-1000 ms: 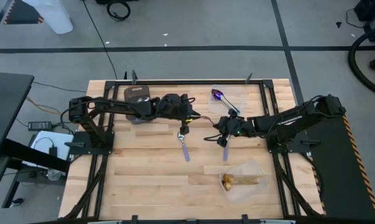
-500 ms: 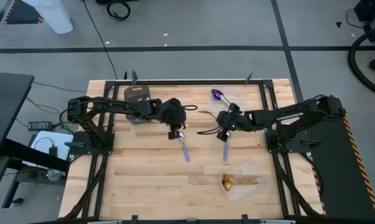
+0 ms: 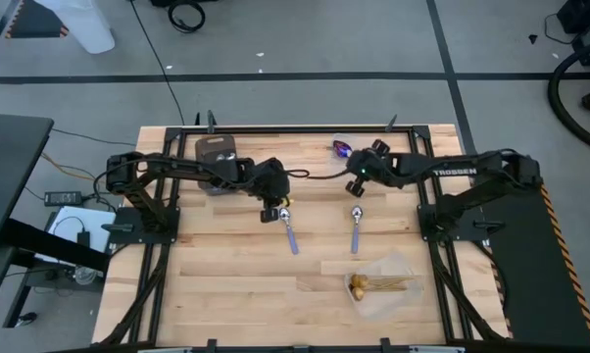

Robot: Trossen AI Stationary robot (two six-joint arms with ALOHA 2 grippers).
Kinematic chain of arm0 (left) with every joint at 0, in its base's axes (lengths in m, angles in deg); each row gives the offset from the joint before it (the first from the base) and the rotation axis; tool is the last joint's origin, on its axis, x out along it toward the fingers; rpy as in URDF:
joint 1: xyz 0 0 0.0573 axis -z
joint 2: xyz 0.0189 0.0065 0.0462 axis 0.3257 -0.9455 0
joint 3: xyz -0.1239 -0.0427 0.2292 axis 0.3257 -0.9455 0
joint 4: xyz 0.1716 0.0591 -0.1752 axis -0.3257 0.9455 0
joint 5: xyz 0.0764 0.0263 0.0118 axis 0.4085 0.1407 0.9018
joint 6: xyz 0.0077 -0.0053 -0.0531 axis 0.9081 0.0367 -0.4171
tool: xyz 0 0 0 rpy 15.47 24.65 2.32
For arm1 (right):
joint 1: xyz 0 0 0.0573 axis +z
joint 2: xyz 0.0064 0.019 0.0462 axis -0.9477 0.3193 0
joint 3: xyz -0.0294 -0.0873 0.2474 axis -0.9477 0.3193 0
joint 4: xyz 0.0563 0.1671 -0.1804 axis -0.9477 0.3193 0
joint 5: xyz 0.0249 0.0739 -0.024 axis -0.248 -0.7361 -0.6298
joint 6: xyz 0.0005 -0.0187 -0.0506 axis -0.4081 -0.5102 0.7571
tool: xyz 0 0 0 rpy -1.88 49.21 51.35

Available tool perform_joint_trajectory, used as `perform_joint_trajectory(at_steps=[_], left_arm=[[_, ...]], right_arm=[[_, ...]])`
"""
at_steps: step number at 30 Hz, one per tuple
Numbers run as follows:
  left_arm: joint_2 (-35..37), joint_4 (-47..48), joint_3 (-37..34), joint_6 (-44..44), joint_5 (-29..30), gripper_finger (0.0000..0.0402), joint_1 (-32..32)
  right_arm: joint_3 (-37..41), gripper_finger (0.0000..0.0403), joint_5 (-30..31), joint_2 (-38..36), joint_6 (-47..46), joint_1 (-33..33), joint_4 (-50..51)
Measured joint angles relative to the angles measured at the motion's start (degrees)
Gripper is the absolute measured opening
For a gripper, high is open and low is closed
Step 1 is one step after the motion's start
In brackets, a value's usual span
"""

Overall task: Sort silverware by color (type)
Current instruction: Put the blue spoon into the top transparent bin

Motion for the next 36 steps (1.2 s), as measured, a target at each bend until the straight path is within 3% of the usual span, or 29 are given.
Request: perform_joint_trajectory(at_steps=[7,12,25,36], left_arm=[[-0.1,-5.7,-3.4,-1.0,0.0,0.0087,0.2],[-0.1,-9.2,-5.1,-1.1,0.0,0.0087,1.1],[-0.1,-7.7,-5.2,-1.0,0.0,0.0087,4.4],[-0.1,-7.3,-5.2,-1.0,0.0,0.0087,4.4]], right_arm=[[0.0,0.0012,-0.5,0.0,1.2,-7.4,-0.2],[0.0,0.0012,-5.6,1.8,3.4,-11.3,-3.7],[0.0,0.0013,-9.7,10.6,0.5,-15.4,-4.4],[0.0,0.0013,-12.0,11.1,0.3,-17.2,-4.0]])
